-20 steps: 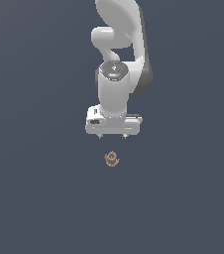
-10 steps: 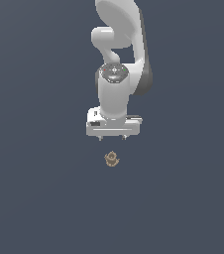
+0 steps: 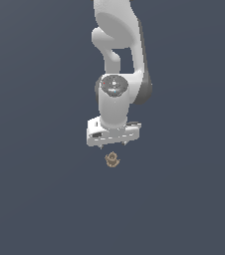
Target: Pick up the object and move it to a goal position.
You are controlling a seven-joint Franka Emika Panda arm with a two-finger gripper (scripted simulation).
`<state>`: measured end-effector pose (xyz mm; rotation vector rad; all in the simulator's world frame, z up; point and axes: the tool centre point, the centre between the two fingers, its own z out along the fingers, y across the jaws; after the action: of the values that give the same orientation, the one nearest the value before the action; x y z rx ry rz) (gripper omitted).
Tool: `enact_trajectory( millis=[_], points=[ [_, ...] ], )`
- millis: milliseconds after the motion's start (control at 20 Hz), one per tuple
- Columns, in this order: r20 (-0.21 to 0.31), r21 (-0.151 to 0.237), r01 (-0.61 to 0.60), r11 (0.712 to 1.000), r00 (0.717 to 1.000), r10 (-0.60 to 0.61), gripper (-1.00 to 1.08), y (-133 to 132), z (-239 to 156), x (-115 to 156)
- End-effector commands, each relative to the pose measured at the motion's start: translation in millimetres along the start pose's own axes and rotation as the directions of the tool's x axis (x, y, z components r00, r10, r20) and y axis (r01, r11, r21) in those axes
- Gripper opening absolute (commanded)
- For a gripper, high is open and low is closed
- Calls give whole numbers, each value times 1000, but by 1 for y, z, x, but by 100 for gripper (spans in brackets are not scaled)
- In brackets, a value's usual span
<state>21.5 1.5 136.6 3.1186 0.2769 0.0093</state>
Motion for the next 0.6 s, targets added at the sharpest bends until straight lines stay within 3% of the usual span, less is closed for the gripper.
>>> enact_trajectory(
  millis=[0, 550],
  points=[
    [2, 2, 56, 998, 998, -56, 100, 1, 9, 6],
    [2, 11, 216, 976, 976, -216, 100, 6, 36, 21]
  ],
)
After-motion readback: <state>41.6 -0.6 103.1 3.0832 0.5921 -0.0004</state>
